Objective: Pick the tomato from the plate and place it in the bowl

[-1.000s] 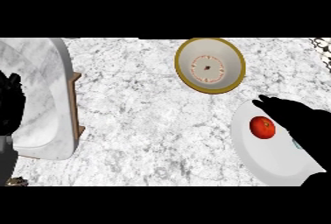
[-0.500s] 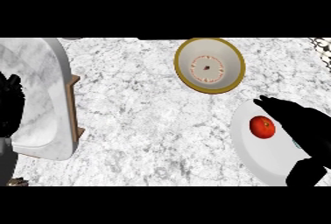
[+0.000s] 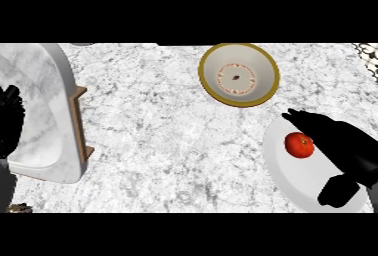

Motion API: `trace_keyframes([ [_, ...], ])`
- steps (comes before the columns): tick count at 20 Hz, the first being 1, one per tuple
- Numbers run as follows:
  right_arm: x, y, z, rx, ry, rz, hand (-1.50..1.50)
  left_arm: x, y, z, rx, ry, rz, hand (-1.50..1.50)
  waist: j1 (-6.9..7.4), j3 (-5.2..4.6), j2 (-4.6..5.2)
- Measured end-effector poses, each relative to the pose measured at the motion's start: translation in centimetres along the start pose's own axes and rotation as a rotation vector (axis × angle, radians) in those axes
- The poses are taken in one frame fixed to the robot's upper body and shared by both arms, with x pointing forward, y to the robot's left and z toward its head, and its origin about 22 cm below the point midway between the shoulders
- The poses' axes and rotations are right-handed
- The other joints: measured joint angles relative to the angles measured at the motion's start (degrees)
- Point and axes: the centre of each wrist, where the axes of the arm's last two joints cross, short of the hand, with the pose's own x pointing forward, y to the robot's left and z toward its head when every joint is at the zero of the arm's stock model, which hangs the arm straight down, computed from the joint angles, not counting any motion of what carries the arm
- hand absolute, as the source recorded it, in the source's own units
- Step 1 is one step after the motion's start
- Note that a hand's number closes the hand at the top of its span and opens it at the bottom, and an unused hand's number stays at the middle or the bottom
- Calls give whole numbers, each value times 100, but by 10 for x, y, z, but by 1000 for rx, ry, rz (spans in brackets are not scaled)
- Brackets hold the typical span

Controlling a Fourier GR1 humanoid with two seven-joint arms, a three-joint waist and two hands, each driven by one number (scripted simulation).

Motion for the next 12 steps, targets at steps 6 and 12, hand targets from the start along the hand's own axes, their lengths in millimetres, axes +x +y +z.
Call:
trace_keyframes([
  [6, -6, 16, -15, 17, 10, 17, -150, 1, 4, -1, -1, -2, 8, 0, 2, -5, 3],
  [12, -7, 30, -31, 37, 23, 27, -150, 2, 1, 1, 6, -12, -9, 0, 5, -11, 7],
])
